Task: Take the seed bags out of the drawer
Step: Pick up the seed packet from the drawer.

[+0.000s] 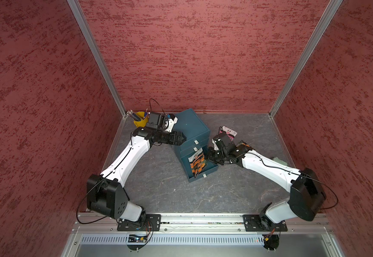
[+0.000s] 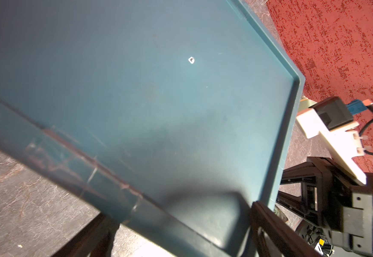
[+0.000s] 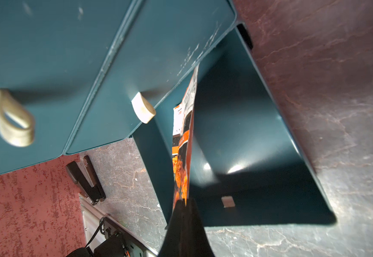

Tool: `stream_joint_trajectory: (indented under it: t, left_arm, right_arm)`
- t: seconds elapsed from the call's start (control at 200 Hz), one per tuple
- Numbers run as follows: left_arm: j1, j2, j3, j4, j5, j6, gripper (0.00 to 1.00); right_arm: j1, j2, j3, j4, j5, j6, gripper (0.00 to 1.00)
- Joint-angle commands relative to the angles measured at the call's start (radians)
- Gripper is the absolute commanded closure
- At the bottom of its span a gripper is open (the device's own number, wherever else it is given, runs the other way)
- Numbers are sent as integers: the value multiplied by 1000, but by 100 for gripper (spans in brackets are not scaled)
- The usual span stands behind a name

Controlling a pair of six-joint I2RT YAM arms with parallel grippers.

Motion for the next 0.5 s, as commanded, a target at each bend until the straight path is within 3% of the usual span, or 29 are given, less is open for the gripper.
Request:
stream_joint_trajectory:
  t: [0.0,0.496]
  left_arm:
    - [-28,35,-6,-87,7,49,6]
    - [-37,35,5,-98,-4,50,6]
  right_arm:
    - [-15,-68,1,-21,-13,21,100]
    - [-37,-193,-23,-114,-9,38,100]
